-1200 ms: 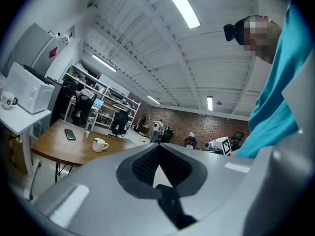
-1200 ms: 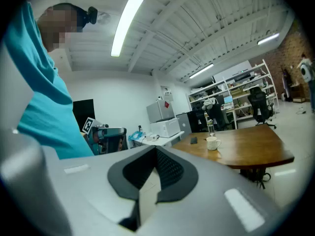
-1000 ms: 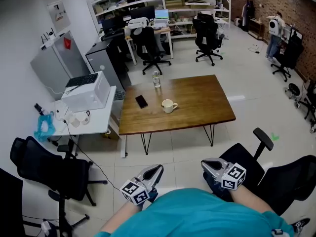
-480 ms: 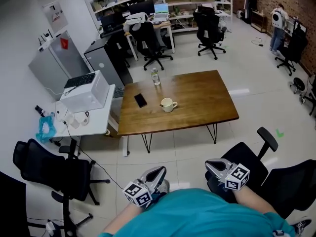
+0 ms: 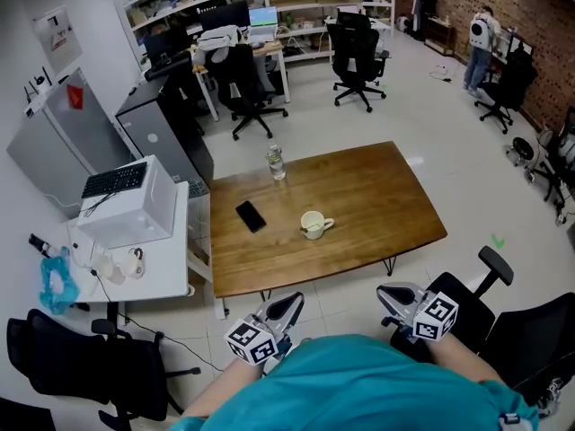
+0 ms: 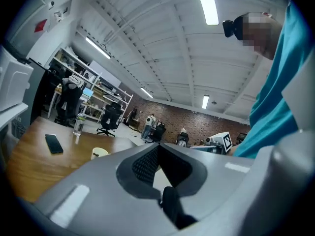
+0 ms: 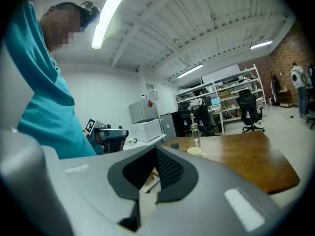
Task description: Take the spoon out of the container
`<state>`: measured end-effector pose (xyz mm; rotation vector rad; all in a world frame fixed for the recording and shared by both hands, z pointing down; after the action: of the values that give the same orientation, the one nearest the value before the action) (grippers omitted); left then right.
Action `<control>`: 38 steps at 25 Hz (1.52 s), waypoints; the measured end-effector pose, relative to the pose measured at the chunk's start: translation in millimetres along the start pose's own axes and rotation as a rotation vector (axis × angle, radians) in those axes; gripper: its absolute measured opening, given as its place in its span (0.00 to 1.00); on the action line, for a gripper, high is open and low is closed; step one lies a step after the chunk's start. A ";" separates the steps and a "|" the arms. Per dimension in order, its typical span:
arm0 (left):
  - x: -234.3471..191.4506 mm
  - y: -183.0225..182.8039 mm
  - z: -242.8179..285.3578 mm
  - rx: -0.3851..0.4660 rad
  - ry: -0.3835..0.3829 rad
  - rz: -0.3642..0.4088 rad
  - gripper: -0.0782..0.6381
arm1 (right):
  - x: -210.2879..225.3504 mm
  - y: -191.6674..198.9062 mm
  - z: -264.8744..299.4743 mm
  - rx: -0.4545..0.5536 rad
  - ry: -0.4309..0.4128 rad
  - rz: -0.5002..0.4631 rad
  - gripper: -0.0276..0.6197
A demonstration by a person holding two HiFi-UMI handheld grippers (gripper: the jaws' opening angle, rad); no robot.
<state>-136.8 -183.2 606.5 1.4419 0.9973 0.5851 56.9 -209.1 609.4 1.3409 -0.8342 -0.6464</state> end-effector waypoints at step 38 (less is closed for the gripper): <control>-453.7 159.1 110.8 -0.238 -0.418 -0.850 0.36 | 235.7 -10.8 319.0 -0.112 -0.223 0.022 0.05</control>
<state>-235.0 -608.2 837.0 0.7659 1.0422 -0.2123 -71.4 -583.2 642.1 1.1706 -0.9752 -0.8237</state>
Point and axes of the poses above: the fingertips, and each gripper's own axes: z forward along the fingers, x to its right, y out of its underside, the point moved 1 cm from there along -z, backward along the fingers, and after that the axes turned 12 degrees about y, right-handed, at the moved point
